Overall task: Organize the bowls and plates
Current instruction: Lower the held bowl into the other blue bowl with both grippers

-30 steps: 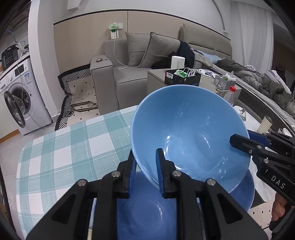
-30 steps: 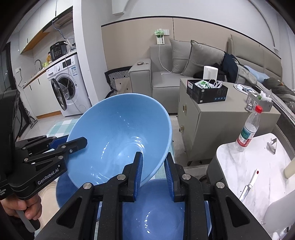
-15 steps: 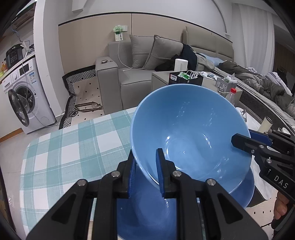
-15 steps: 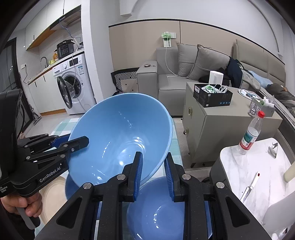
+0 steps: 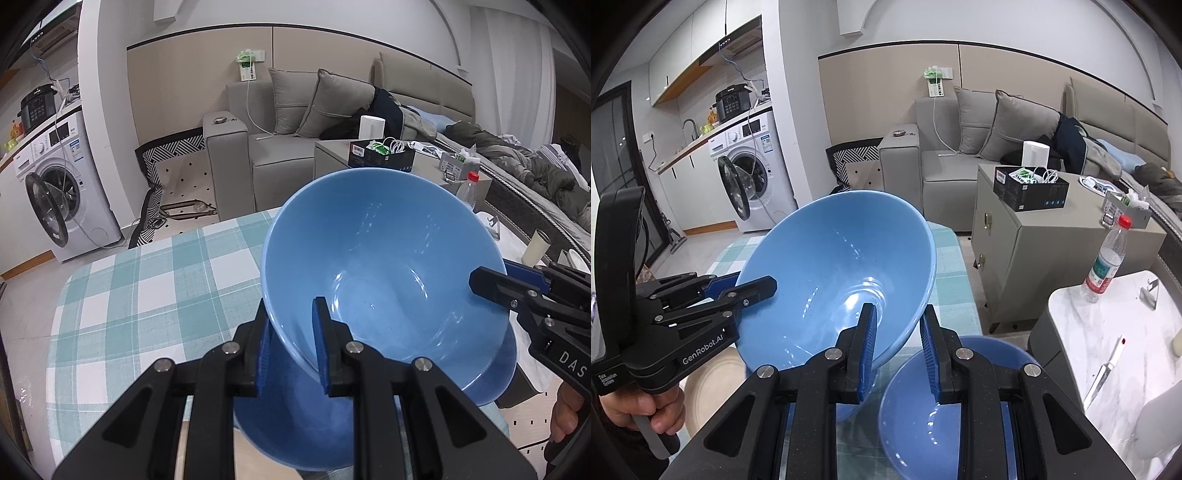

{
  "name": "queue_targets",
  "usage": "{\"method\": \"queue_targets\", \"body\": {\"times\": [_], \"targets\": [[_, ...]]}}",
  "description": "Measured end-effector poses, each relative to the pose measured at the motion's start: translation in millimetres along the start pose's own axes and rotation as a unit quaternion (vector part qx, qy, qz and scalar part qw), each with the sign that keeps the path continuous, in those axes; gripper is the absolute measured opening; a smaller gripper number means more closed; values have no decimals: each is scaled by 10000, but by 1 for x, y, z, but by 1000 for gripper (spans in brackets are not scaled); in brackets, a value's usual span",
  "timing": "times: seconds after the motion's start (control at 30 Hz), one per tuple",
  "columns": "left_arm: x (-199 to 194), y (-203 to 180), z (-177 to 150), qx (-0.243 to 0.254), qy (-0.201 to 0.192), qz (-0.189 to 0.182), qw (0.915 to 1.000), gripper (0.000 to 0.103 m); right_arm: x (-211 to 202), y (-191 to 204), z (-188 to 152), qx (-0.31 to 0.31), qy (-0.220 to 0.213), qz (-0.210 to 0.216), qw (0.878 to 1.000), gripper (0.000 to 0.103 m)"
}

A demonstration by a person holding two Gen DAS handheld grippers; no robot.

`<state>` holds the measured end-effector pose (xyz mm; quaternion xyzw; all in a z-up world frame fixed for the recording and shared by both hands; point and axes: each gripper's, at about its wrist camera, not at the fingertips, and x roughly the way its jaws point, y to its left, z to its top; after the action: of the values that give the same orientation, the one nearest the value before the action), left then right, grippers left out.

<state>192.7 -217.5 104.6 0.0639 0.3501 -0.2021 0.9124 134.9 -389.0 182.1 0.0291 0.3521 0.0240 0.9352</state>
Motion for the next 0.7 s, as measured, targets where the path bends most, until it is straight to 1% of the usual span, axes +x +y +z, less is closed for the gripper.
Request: {"method": "queue_targets", "body": {"times": [0.3,0.7], "targets": [[-1,13,-11,-129,25,37,9999,19,3,12,-7,32,-2,123,9999,24],[-5,25,-25,-212,54,79,9997,19,6,30,-23,-36,-96,112,9999,24]]}}
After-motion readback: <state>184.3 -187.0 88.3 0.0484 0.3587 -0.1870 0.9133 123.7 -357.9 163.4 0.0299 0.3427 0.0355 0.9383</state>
